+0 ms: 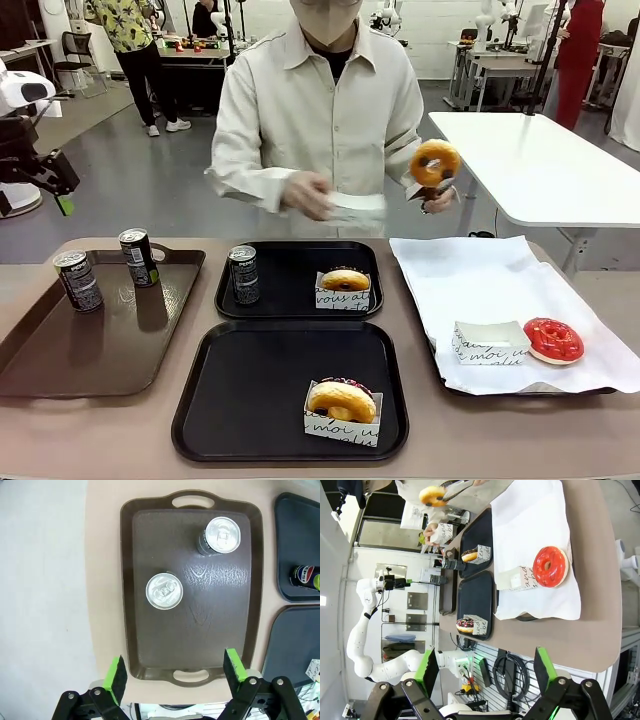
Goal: Set up donuts and drinks on trays.
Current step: Pick up one Pepsi coke from the Handle tray and place it on the Flat Tray without a Pepsi coke.
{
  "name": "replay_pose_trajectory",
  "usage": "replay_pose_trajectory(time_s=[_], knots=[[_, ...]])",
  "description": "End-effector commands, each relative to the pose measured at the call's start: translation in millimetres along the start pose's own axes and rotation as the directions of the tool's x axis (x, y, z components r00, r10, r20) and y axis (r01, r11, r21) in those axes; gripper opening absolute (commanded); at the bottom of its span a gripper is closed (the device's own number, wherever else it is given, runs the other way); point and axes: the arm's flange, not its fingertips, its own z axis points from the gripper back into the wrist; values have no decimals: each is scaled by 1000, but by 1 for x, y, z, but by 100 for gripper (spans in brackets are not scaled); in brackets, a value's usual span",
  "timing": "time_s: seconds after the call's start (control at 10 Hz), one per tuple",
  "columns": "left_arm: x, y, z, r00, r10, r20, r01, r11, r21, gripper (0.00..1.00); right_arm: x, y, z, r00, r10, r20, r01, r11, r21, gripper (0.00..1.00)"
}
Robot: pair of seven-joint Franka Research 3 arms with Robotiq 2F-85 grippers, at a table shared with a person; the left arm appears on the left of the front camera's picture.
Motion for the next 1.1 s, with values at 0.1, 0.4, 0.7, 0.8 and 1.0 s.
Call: replay_pose_trajectory(time_s=[0.1,0.4,0.7,0.8,1.0], knots=[[0,0,0,1000,0,0,0,1000,0,100,1,0,1,1000,16,11,-17,1000,21,100],[5,20,-41,999,-21,-32,21,1000,-14,100,1,0,1,1000,16,11,-17,1000,21,100],[5,20,-70,998,-14,-57,12,999,-35,100,1,0,1,1000,16,11,-17,1000,21,100],[2,21,-79,998,0,-58,-2,1000,-30,100,1,0,1,1000,16,11,-17,1000,21,100],[13,17,-96,999,9,-54,-11,999,-40,100,1,0,1,1000,16,11,-17,1000,21,100]])
